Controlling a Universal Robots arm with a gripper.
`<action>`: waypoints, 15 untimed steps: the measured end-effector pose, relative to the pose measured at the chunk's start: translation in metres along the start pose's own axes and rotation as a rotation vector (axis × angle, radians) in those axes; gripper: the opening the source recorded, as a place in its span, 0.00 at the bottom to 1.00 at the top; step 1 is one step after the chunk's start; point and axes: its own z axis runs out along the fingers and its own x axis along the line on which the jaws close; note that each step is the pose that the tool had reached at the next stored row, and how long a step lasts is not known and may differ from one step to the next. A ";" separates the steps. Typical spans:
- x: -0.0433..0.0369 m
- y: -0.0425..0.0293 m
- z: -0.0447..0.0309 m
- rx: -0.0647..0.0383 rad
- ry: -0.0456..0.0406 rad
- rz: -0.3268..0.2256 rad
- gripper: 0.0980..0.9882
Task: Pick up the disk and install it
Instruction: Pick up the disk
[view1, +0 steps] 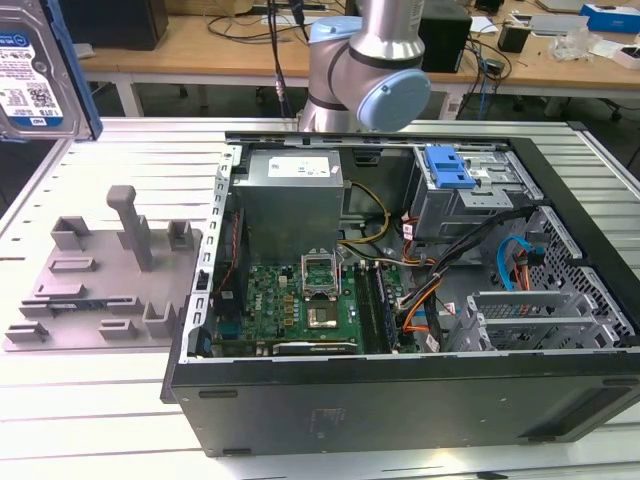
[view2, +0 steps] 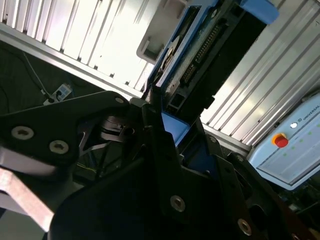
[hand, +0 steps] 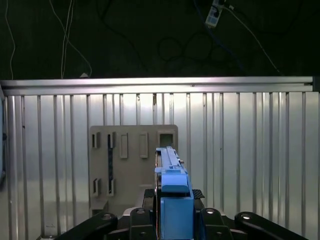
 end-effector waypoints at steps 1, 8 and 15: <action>0.0029 -0.0042 -0.0005 0.000 0.0000 0.000 0.30; 0.0244 -0.0453 -0.0022 0.000 0.0000 0.000 0.30; 0.0541 -0.1051 -0.0026 0.000 0.0000 0.000 0.30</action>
